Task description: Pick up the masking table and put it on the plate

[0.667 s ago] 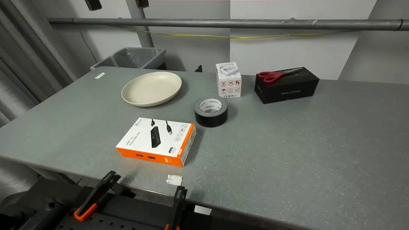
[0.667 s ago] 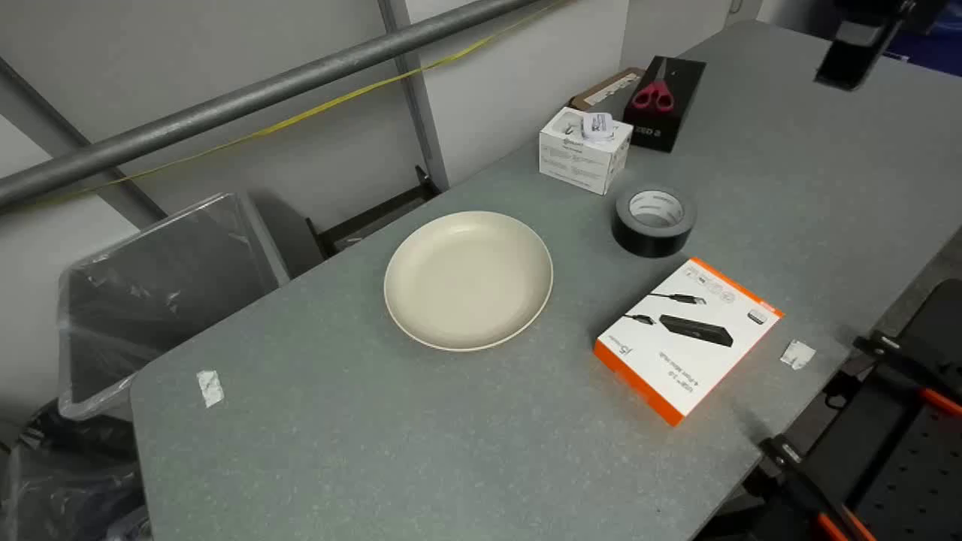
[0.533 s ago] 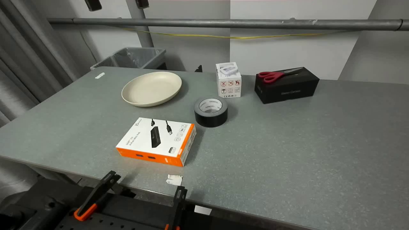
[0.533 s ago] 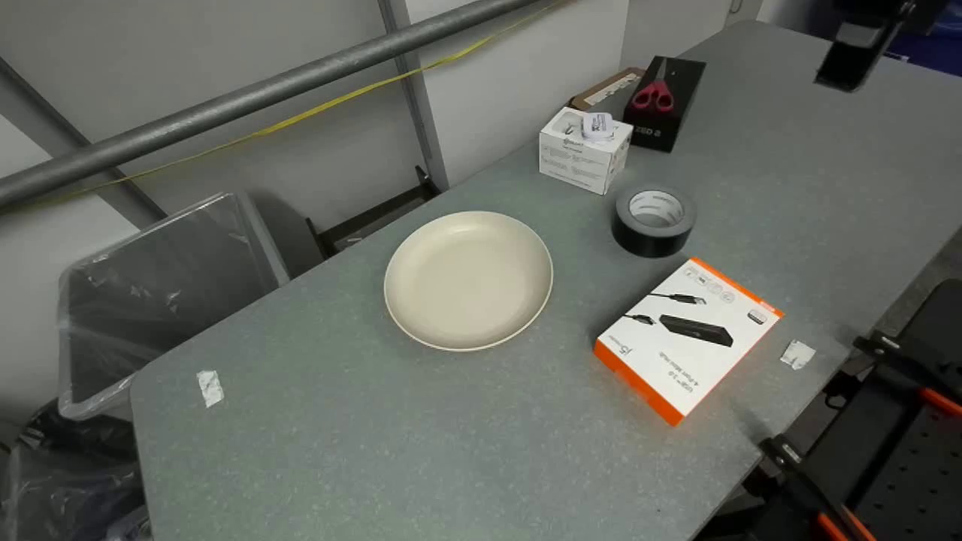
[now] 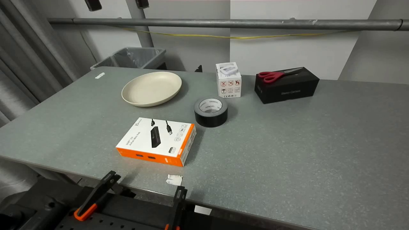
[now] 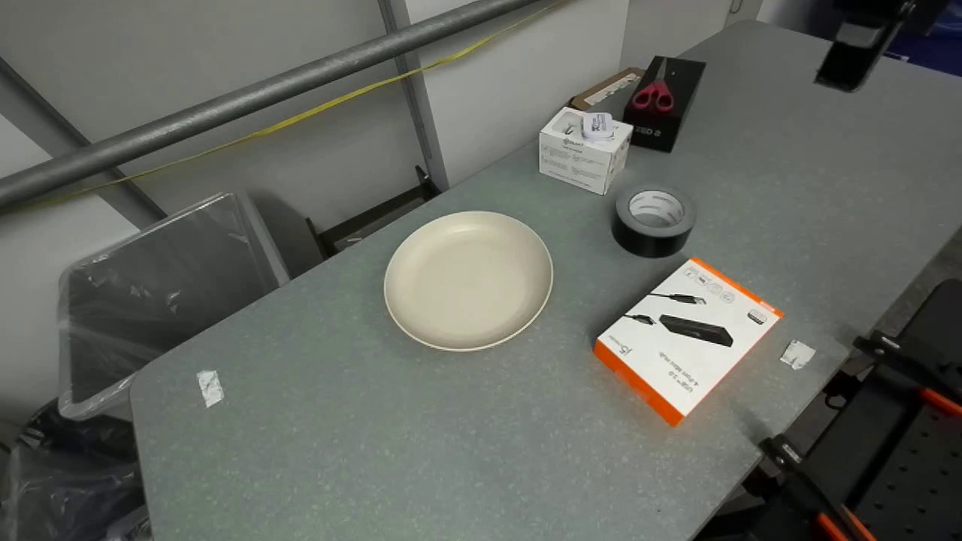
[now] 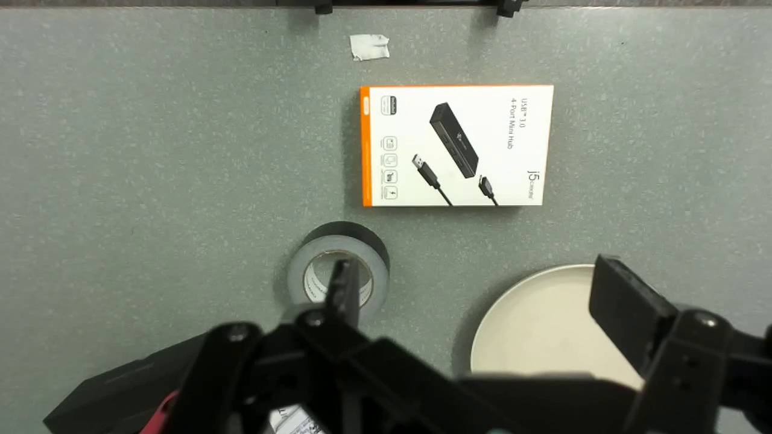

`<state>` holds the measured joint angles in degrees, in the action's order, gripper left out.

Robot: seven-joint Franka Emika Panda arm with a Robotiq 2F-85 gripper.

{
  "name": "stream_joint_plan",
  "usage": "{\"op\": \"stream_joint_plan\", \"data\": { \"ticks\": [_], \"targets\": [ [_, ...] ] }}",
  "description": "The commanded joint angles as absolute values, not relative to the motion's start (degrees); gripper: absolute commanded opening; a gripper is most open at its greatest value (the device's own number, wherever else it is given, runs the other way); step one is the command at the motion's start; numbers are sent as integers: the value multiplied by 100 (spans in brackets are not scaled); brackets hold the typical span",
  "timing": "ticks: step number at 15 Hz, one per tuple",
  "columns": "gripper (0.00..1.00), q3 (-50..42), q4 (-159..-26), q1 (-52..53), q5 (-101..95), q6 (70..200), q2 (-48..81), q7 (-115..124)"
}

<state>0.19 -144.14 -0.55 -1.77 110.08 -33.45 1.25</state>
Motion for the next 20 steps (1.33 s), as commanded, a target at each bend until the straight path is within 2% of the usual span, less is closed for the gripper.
{"op": "stream_joint_plan", "data": {
  "ticks": [1,10,13,14,18,20],
  "targets": [
    [100,27,-14403,-60,-195,11029,-3329,128],
    [100,-233,-14169,-367,-275,13431,-1012,347],
    [100,-415,-13959,-324,229,13045,-889,4],
    [100,-333,-14214,-337,-57,13348,-905,182],
    [100,-382,-14048,-342,49,13248,-848,133],
    [100,-322,-13813,-309,139,13476,-318,451]
  ]
}}
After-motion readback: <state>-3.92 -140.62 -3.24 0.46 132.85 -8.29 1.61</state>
